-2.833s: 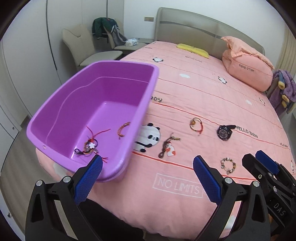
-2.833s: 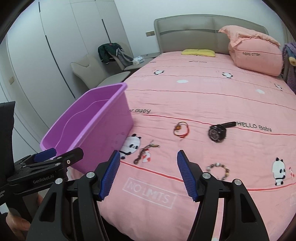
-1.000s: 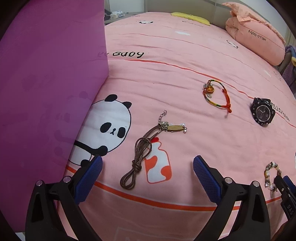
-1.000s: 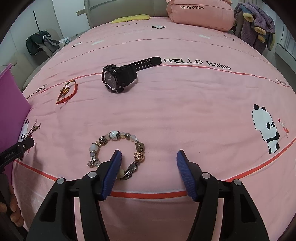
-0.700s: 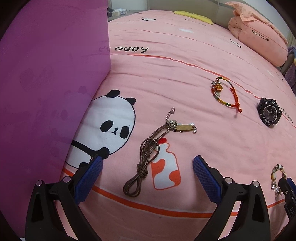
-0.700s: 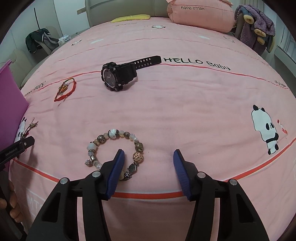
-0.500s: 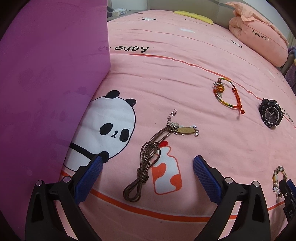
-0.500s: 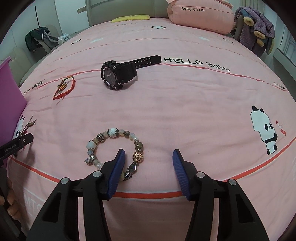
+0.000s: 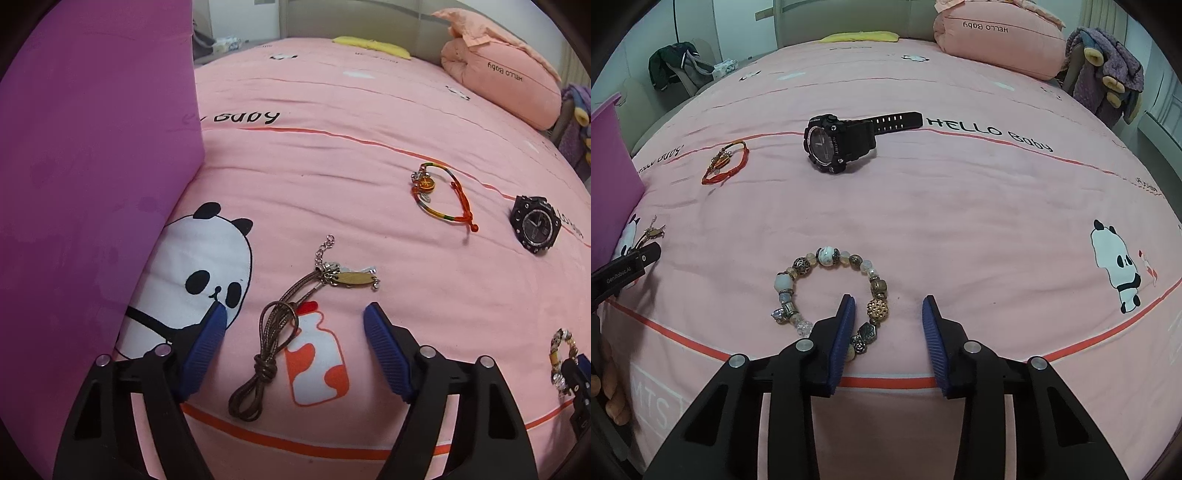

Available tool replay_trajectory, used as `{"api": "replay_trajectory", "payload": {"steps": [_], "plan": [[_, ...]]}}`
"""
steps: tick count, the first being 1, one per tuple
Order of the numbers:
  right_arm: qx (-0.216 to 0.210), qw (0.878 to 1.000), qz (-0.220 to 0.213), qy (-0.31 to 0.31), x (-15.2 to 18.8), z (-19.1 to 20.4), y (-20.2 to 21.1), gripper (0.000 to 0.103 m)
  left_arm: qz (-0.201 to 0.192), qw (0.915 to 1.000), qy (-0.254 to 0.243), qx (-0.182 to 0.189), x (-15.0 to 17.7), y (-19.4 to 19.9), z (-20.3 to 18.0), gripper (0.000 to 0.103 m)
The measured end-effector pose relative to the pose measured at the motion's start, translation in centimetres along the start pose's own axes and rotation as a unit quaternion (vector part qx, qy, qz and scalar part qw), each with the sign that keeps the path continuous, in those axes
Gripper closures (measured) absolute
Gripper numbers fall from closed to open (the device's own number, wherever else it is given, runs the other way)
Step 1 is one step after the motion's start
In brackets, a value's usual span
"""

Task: Organize jewelry
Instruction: 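Close left tool on brown cord keychain while right tool grips beaded charm bracelet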

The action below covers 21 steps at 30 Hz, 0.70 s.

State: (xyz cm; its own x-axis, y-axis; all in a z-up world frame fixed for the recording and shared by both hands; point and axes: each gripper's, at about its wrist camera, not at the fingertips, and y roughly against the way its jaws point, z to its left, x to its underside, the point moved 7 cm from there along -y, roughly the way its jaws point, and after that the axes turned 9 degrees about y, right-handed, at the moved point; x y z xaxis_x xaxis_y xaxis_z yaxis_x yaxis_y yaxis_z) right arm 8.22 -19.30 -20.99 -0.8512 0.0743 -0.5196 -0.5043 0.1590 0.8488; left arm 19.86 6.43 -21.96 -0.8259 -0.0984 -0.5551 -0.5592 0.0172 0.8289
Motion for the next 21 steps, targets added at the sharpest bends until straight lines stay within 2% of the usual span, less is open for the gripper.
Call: {"api": "replay_trajectory", "payload": {"steps": [2, 5, 8, 10, 21], "plan": [[0.001, 1.0, -0.001, 0.005, 0.0, 0.1, 0.0, 0.073, -0.004, 1.0, -0.002, 0.005, 0.2, 0.3, -0.2, 0.042], [0.0, 1.0, -0.002, 0.013, 0.0, 0.4, 0.1, 0.089, -0.003, 0.9999, -0.011, 0.012, 0.3, 0.7, -0.7, 0.063], [-0.007, 1.0, -0.002, 0.011, -0.2, 0.5, 0.3, 0.092, 0.008, 0.9995, -0.018, 0.024, 0.1, 0.6, -1.2, 0.088], [-0.013, 1.0, -0.004, 0.006, -0.3, 0.4, 0.4, 0.092, 0.019, 0.9991, -0.022, 0.033, 0.1, 0.8, -1.2, 0.095], [-0.045, 0.999, -0.014, -0.014, 0.1, 0.2, 1.6, 0.092, 0.062, 0.9961, -0.01, 0.062, 1.9, 3.1, -1.1, 0.097]]}}
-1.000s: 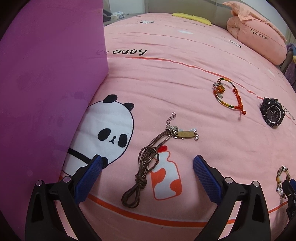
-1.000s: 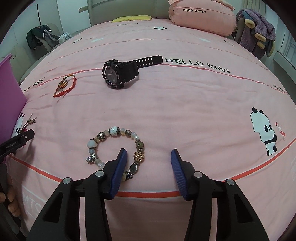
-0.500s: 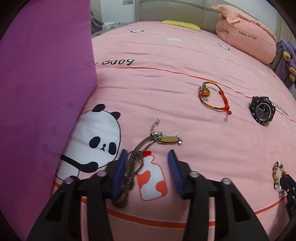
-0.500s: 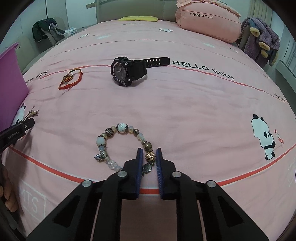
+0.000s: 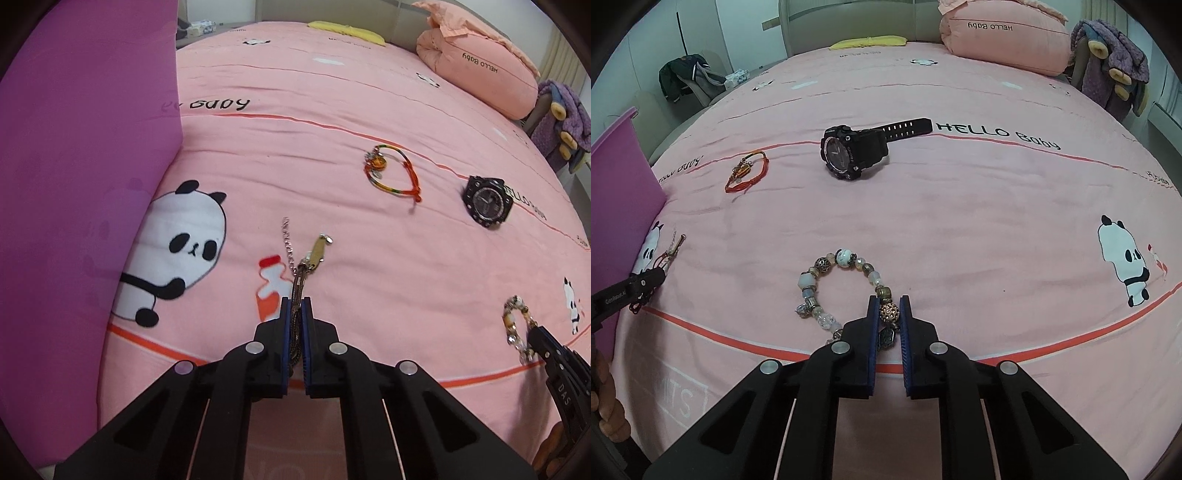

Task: Organize jewelry
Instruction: 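Close left tool on brown cord keychain while right tool grips beaded charm bracelet, then carry keychain and beaded bracelet in both tools over the purple basin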

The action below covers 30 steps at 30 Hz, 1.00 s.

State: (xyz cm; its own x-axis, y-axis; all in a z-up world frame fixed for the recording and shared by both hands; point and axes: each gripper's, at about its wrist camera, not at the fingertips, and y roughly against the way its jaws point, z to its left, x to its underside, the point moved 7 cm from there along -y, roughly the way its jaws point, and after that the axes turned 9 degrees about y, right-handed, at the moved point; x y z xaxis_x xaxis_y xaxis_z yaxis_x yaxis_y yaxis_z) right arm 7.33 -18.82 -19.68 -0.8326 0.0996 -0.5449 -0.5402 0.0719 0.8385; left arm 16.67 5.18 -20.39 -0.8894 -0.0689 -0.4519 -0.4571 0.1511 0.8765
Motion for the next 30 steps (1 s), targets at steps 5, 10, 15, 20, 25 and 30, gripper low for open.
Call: {"api": "replay_trajectory", "payload": {"steps": [5, 10, 15, 20, 25, 30], "plan": [[-0.017, 1.0, -0.003, -0.002, 0.0, 0.3, 1.0, 0.092, 0.011, 0.9998, -0.014, 0.012, 1.6, 1.7, -1.2, 0.097], [-0.023, 1.0, -0.015, 0.003, -0.3, 0.8, 2.6, 0.092, 0.005, 0.9992, -0.027, 0.029, 2.6, 3.8, -2.3, 0.097], [-0.023, 0.999, -0.023, 0.006, -0.4, 0.9, 4.0, 0.092, -0.005, 0.999, -0.029, 0.035, 2.8, 5.7, -2.8, 0.097], [-0.028, 0.999, -0.033, 0.012, -0.5, 1.4, 5.6, 0.092, -0.013, 0.9982, -0.032, 0.048, 3.0, 7.7, -3.3, 0.097], [-0.039, 0.998, -0.044, 0.015, -0.9, 1.9, 7.5, 0.092, -0.021, 0.998, -0.032, 0.05, 3.2, 9.7, -3.4, 0.097], [-0.049, 0.996, -0.067, 0.023, -1.8, 3.0, 9.9, 0.092, -0.032, 0.9976, -0.031, 0.052, 3.0, 11.5, -3.2, 0.097]]}}
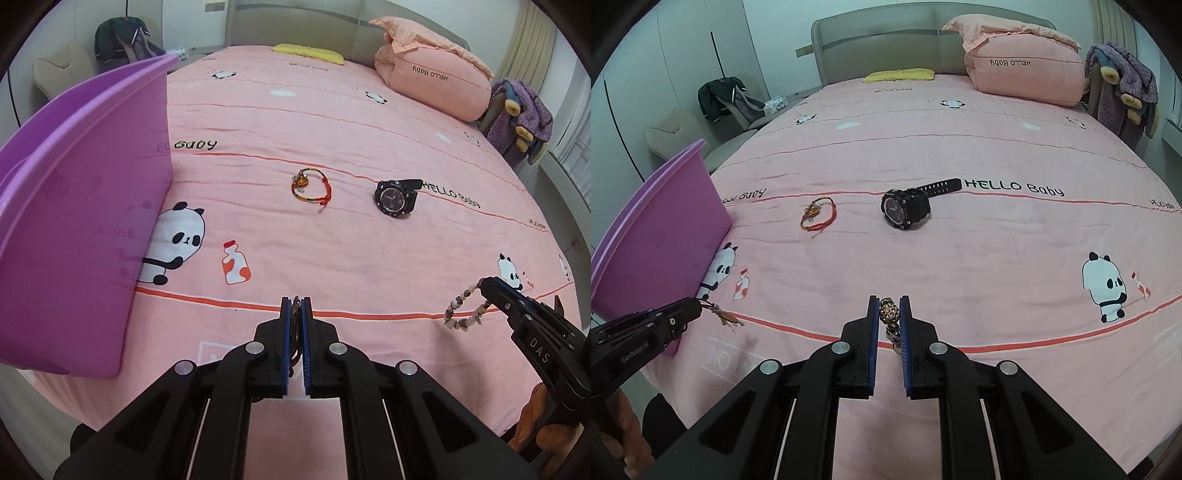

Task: Organize jewelry
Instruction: 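Carry keychain and beaded bracelet in both tools over the purple basin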

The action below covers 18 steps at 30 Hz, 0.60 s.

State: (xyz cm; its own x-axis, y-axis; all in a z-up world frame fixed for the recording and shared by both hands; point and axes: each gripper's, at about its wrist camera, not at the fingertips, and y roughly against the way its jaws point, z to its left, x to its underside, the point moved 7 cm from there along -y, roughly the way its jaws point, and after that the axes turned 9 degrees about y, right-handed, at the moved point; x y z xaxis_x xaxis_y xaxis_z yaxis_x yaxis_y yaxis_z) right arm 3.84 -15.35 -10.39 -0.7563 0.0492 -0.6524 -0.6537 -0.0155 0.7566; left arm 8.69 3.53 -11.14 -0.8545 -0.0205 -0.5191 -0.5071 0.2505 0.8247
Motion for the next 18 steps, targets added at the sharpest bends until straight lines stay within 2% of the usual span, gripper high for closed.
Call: {"api": "replay_trajectory", "payload": {"steps": [7, 18], "plan": [[-0.019, 1.0, -0.022, 0.013, -1.6, 2.3, 2.2, 0.092, -0.022, 0.9996, -0.001, -0.016, -1.0, 2.2, 0.6, 0.097], [-0.058, 0.995, -0.072, 0.037, -5.8, 7.0, 6.6, 0.092, -0.06, 0.998, 0.017, -0.01, -4.3, 7.7, 2.2, 0.097]]}}
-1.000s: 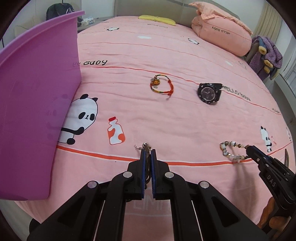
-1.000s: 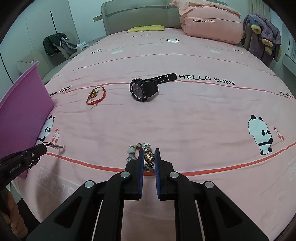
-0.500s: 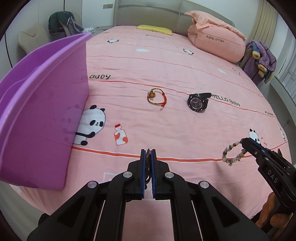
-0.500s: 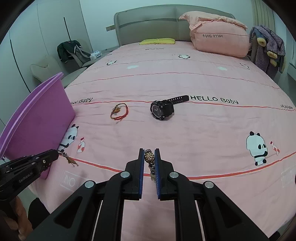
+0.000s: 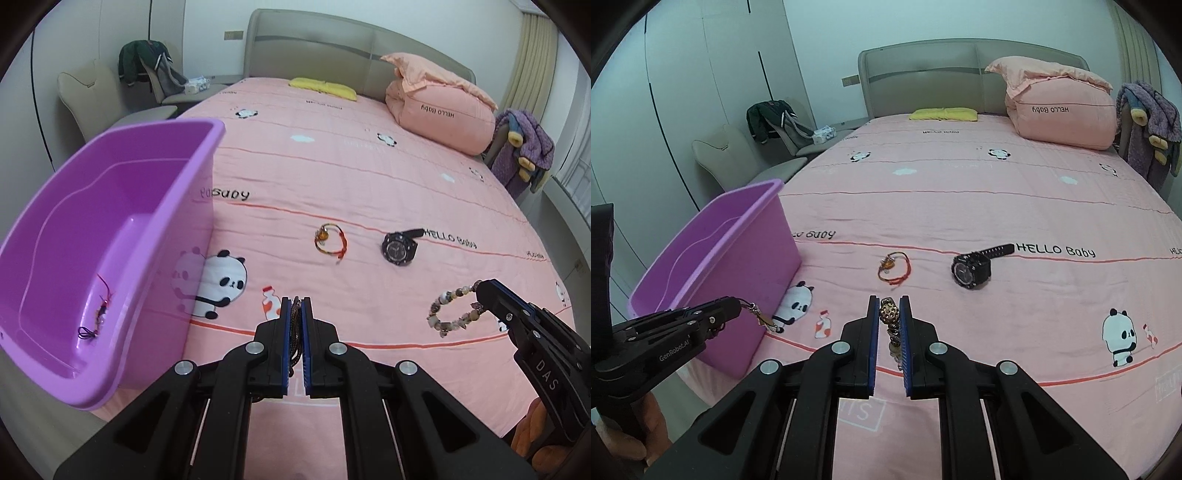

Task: Organize jewelry
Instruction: 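Carry keychain and beaded bracelet in both tools over the purple basin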

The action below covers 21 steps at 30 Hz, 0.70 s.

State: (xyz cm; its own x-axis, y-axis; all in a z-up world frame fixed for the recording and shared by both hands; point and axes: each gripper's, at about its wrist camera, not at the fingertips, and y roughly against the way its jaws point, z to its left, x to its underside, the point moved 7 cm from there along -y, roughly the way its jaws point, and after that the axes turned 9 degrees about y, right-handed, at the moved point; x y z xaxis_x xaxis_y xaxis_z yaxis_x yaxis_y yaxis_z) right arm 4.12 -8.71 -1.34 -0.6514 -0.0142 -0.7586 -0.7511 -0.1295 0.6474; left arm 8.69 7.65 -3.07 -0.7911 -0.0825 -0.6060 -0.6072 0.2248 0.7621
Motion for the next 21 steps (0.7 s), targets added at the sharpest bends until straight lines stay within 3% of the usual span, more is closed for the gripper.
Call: {"api": "replay_trajectory", "payload": {"steps": [7, 17, 21], "plan": [[-0.039, 0.998, -0.035, 0.021, -4.3, 4.4, 1.0, 0.092, -0.014, 0.9998, 0.015, -0.007, -3.0, 2.7, 2.1, 0.097], [-0.103, 0.99, -0.073, 0.057, -10.3, 11.9, 0.4, 0.092, -0.058, 0.9961, 0.053, -0.04, -8.5, 5.8, 8.6, 0.097], [-0.131, 0.987, -0.068, 0.07, -11.7, 15.4, -1.2, 0.092, -0.079, 0.9926, 0.067, -0.062, -10.3, 6.9, 11.7, 0.097]]}}
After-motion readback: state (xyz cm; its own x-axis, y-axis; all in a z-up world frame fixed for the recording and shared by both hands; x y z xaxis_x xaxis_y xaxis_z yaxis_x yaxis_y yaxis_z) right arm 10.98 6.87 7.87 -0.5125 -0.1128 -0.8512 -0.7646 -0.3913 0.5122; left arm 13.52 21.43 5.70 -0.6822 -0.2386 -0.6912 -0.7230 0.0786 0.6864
